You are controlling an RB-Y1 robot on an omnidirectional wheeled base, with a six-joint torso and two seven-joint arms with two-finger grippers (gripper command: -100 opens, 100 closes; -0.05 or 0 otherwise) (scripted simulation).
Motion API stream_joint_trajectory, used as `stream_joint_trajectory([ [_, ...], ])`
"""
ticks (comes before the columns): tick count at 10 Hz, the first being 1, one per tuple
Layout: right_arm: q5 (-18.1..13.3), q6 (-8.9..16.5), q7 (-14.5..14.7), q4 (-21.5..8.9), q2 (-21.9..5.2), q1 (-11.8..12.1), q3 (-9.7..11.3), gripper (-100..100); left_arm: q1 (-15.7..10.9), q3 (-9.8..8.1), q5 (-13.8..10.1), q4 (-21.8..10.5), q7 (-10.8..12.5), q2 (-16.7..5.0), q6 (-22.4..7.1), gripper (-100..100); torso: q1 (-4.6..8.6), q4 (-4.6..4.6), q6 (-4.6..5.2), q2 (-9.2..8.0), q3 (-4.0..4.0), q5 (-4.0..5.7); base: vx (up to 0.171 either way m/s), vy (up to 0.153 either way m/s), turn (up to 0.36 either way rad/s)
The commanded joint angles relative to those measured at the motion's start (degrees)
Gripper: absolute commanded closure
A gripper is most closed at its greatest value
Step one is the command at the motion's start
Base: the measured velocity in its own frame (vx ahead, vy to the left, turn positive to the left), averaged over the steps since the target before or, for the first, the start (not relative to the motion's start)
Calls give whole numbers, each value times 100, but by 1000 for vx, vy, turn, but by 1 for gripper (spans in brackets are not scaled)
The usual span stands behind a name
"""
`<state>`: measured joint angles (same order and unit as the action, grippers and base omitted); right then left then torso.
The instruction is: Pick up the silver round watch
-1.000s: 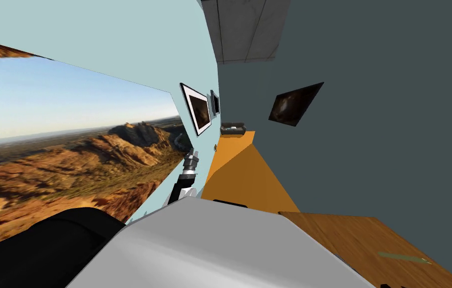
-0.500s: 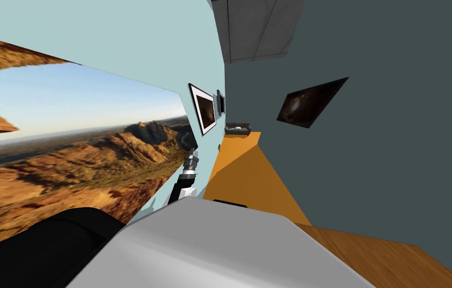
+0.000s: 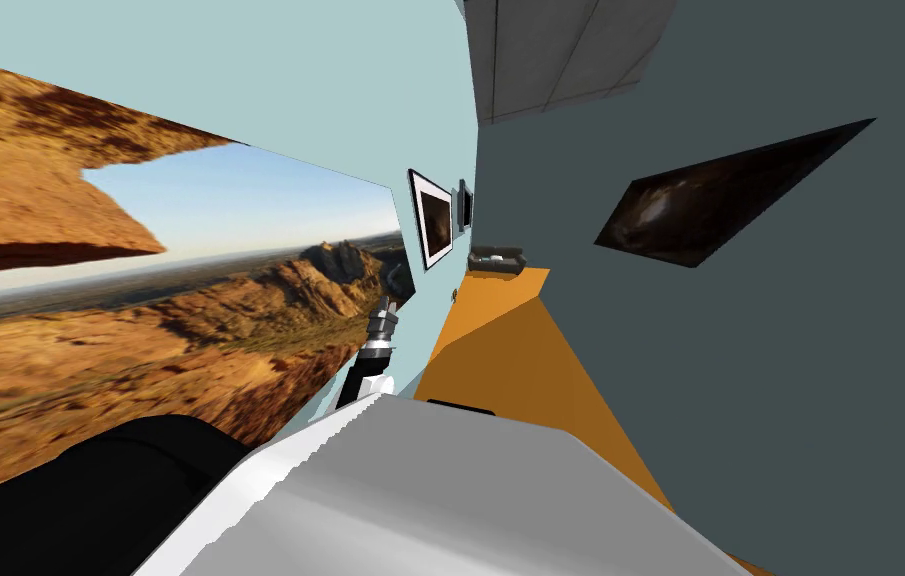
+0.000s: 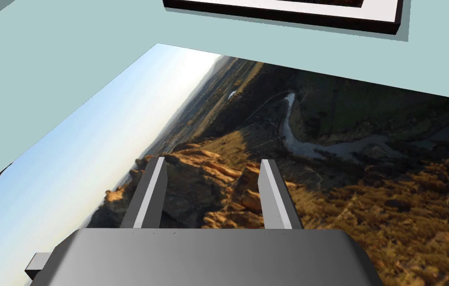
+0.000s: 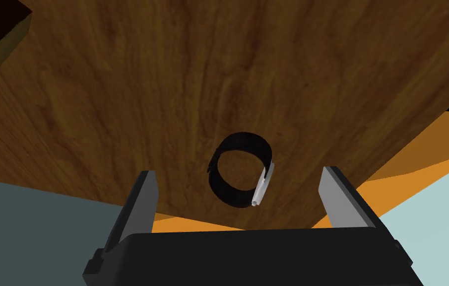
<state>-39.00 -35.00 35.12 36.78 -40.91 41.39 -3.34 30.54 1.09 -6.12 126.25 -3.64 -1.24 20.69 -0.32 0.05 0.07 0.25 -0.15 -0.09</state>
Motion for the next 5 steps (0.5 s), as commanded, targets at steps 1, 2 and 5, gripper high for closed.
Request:
stream_joint_trajectory([
  [1,-77,168,-49,156,-51,206,70,-100,0,0,0,0,0,0,0,0,0,0,0,0,0,0,44,29,89],
  [2,-282,279,126,-227,-75,234,216,-100,1,-1,0,0,0,0,0,0,4,-1,6,-8,4,0,71,43,318],
  [5,-368,328,201,-412,-75,240,282,-100,1,-1,0,0,0,0,0,0,7,-1,4,-5,3,2,53,18,120],
])
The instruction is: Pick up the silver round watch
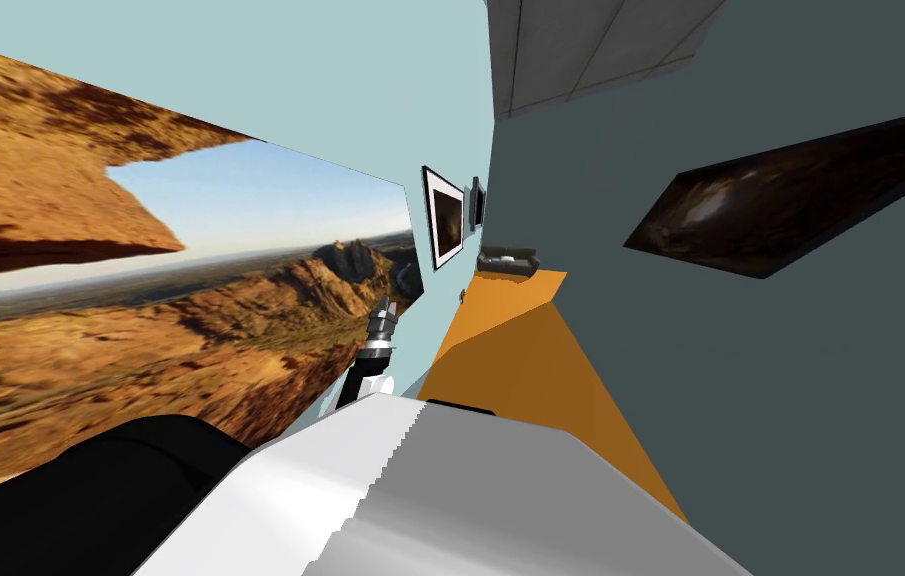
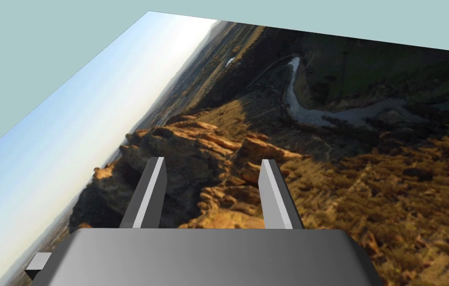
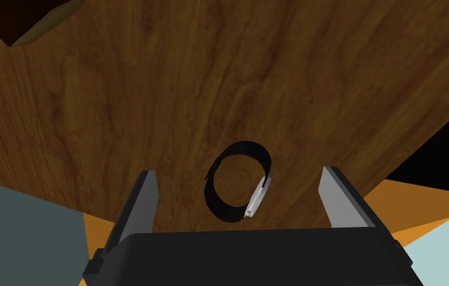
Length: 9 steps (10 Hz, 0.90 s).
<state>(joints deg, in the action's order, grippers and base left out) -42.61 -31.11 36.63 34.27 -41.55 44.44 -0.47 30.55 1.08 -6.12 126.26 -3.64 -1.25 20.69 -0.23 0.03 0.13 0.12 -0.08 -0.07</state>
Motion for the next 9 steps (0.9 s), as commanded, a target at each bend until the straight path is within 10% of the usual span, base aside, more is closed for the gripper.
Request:
stream_joint_trajectory([
  [1,-7,-61,50,-162,-12,-64,-4,-100,0,0,0,0,0,0,0,0,0,0,0,0,0,0,6,2,-4],
  [4,-120,-73,220,-533,16,-137,70,-100,-1,1,0,0,0,0,0,0,-6,-1,-5,2,0,0,33,23,141],
  [5,-132,-59,232,-545,16,-139,81,0,0,0,0,0,0,0,0,0,-2,-1,1,-3,2,0,5,2,-11],
  [6,-127,104,237,-604,164,-301,169,-100,0,0,0,0,0,0,0,0,2,-3,1,-11,6,1,-27,-49,56],
  [9,-123,269,243,-664,311,-462,258,-100,-1,0,0,0,0,0,0,0,17,-7,2,-29,17,5,-40,-46,33],
])
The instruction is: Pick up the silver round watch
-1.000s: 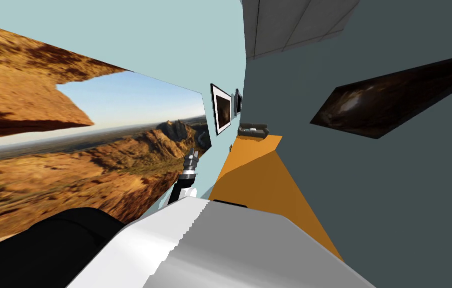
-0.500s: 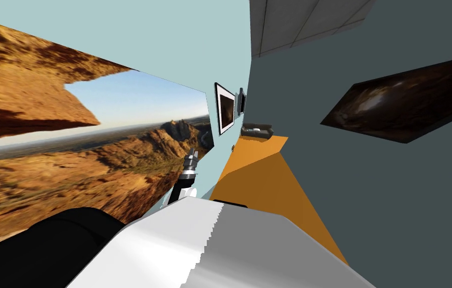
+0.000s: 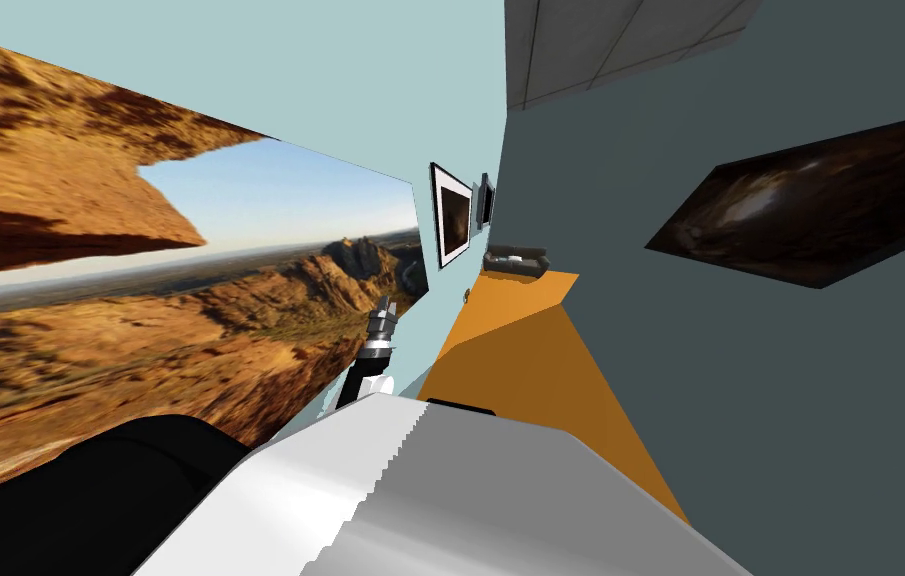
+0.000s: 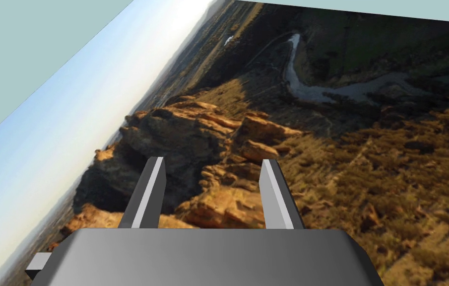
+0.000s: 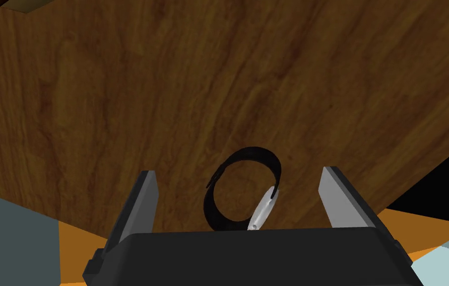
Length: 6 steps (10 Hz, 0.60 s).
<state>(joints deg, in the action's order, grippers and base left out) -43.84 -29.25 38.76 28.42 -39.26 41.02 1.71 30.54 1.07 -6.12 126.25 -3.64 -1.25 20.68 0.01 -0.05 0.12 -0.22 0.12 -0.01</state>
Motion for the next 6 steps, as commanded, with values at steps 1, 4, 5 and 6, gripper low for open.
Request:
stream_joint_trajectory([
  [1,0,0,0,0,0,0,0,-100,0,0,0,0,0,0,0,0,0,0,0,0,0,0,-27,-31,20],
  [4,0,14,-1,-1,14,-4,9,100,1,0,0,0,0,1,0,0,-9,1,-1,14,-7,-2,0,0,0],
  [5,0,10,0,-1,12,-2,9,100,1,0,0,0,0,1,0,0,4,-1,-1,12,-5,6,0,0,0],
  [6,-1,12,1,-2,10,-2,9,100,1,0,0,0,0,0,0,0,8,-2,-1,11,-4,8,0,0,0],
])
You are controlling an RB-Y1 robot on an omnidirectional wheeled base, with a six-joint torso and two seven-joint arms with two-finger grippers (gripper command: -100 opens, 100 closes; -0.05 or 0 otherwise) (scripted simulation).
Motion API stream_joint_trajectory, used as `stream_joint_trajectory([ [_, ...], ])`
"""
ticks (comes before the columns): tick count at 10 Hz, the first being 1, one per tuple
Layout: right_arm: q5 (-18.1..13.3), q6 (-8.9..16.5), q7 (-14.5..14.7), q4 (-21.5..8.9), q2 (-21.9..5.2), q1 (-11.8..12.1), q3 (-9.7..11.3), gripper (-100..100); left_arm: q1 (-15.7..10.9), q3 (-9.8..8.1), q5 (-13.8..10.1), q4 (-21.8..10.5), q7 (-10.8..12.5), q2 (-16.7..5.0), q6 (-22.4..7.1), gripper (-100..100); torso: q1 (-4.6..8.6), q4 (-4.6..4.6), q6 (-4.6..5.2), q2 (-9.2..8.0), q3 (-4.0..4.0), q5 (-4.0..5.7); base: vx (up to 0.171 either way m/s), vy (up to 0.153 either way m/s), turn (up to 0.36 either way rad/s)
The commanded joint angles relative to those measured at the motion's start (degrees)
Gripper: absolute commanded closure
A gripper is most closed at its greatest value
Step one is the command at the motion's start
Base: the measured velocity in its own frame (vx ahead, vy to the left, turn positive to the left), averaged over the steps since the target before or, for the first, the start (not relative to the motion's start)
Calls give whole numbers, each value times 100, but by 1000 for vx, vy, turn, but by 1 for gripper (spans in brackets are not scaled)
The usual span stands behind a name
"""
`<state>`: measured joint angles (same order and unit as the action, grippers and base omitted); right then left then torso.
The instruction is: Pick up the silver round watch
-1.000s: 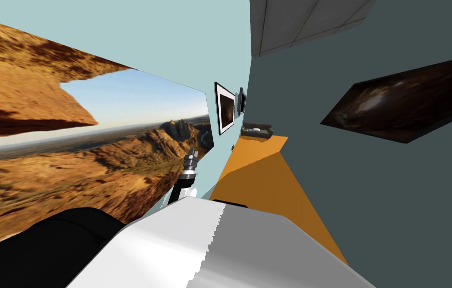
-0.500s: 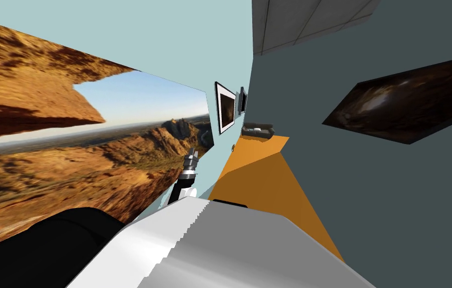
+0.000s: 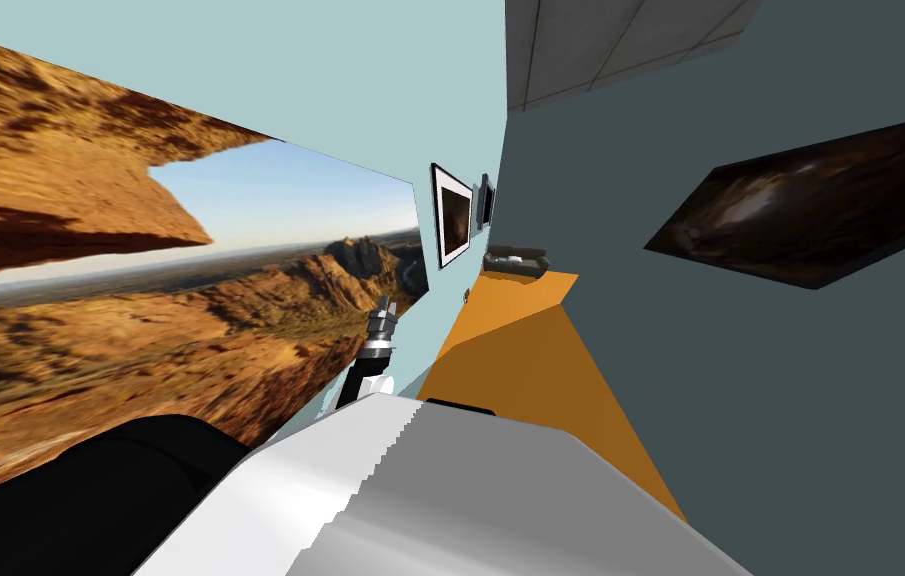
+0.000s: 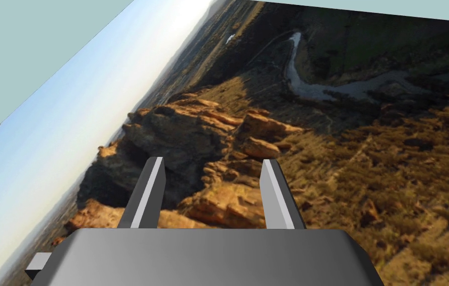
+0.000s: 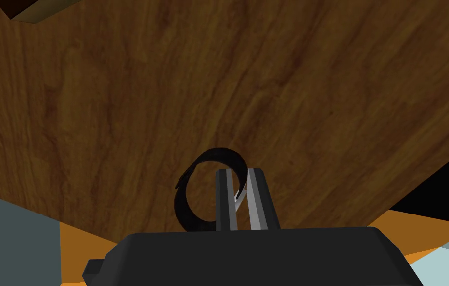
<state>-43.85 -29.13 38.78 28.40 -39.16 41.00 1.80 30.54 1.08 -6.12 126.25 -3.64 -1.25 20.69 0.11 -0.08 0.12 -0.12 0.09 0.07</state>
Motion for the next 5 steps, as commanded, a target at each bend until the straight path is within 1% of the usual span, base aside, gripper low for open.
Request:
stream_joint_trajectory([
  [1,0,0,0,0,0,0,0,0,0,0,0,0,0,0,0,0,0,0,0,0,0,0,0,0,0],
  [2,-4,-160,19,8,-134,108,-93,100,0,0,0,0,0,0,0,0,1,0,0,0,0,0,41,36,-69],
  [3,-6,-259,16,44,-223,205,-147,100,1,0,0,0,0,0,0,0,-12,4,5,9,-6,-5,89,81,-97],
  [4,-15,-158,-27,112,-193,195,-84,100,1,0,0,0,0,1,0,0,-31,6,3,26,-14,-9,42,41,-24],
  [5,-19,-162,-59,137,-209,217,-82,0,0,0,0,0,0,0,0,0,-21,3,0,19,-11,-5,6,8,3],
])
